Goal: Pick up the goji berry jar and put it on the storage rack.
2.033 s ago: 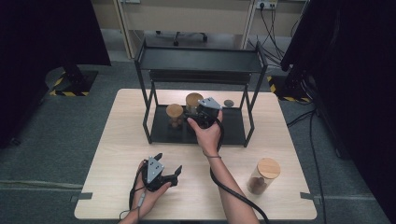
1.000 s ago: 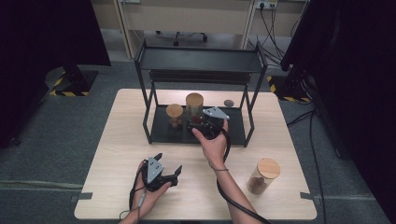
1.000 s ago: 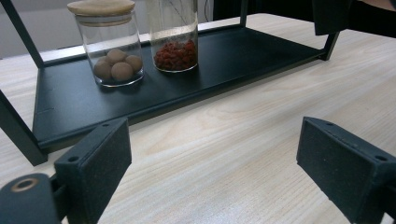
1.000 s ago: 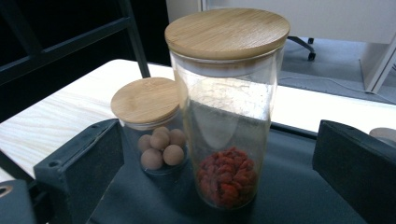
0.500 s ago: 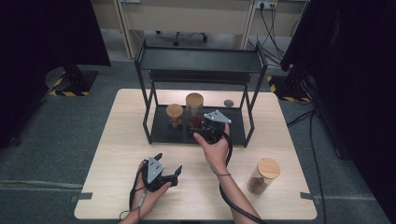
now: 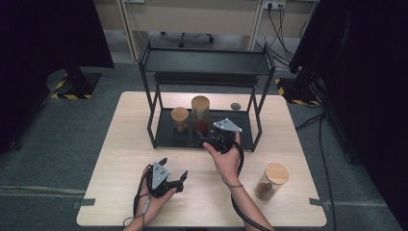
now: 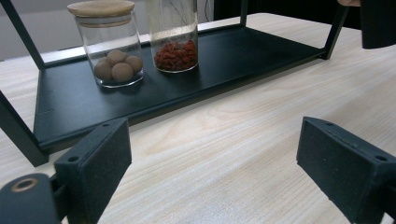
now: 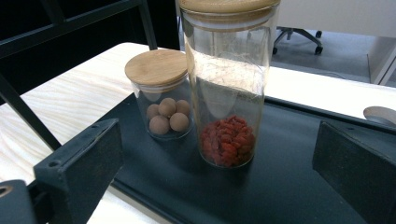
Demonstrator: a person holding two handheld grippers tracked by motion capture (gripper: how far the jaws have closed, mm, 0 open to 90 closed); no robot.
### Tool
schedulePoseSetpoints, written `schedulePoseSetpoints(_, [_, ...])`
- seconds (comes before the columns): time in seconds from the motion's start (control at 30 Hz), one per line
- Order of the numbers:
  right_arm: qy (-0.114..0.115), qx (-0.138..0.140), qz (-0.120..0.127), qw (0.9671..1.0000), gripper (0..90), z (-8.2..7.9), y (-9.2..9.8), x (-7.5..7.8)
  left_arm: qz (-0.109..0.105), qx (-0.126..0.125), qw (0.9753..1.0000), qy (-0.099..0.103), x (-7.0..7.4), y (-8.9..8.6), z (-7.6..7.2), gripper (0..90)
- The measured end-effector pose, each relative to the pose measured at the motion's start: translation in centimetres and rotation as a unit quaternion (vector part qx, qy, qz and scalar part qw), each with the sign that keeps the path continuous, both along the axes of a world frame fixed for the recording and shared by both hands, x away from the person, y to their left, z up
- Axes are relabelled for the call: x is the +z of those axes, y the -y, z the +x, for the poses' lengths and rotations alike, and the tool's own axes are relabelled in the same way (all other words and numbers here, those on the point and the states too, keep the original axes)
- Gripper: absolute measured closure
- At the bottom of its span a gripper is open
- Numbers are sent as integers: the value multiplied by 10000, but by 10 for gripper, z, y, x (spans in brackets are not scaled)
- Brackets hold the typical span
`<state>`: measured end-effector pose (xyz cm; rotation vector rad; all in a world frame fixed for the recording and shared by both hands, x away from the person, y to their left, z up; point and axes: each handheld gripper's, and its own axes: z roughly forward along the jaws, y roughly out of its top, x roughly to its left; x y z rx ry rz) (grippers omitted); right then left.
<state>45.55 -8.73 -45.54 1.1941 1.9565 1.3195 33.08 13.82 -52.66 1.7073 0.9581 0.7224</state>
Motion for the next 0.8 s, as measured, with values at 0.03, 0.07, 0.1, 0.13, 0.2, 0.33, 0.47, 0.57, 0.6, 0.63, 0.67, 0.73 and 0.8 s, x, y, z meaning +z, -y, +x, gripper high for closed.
schedulePoseSetpoints(0.03, [-2, 7, -1, 10000, 25, -1, 0, 0, 3, -1, 10000, -1, 0, 0, 0, 100])
schedulePoseSetpoints(0.07, [0, 31, -10, 10000, 25, -3, 1, 0, 4, -1, 10000, -1, 0, 0, 0, 100])
schedulePoseSetpoints(0.1, [1, 36, -16, 10000, 25, -4, 1, 0, 4, 0, 10000, 1, 0, 0, 0, 100])
schedulePoseSetpoints(0.13, [3, 50, -28, 10000, 25, -5, 1, 0, 4, 0, 10000, 2, 0, 0, 0, 100])
schedulePoseSetpoints(0.2, [-1, 62, -40, 10000, 25, -7, 1, -1, 2, 1, 10000, 1, 0, 0, 0, 100])
schedulePoseSetpoints(0.33, [-47, 86, -52, 9999, 25, -10, 1, -3, -11, 2, 10000, 0, 0, 0, 0, 99])
schedulePoseSetpoints(0.47, [-55, 125, -45, 9999, 25, -13, 3, -4, -8, 1, 10000, 1, 0, 0, 0, 99])
schedulePoseSetpoints(0.57, [-67, 142, -29, 9999, 25, -16, 4, -4, 0, 4, 10000, 6, 0, 0, 0, 100])
schedulePoseSetpoints(0.6, [-74, 150, -14, 9999, 25, -17, 4, -4, 3, 3, 10000, 9, 0, 0, 0, 99])
schedulePoseSetpoints(0.63, [-96, 168, 3, 9998, 25, -18, 4, -4, 5, 3, 10000, 9, 0, 0, 0, 99])
schedulePoseSetpoints(0.67, [-107, 177, 3, 9998, 25, -19, 5, -4, 8, 4, 10000, 11, 0, 0, 0, 100])
schedulePoseSetpoints(0.73, [-125, 213, 13, 9997, 26, -21, 5, -5, 6, 5, 10000, 14, 0, 0, 0, 100])
schedulePoseSetpoints(0.8, [-137, 244, -1, 9996, 27, -24, 5, -6, 1, 6, 10000, 15, 0, 0, 0, 100])
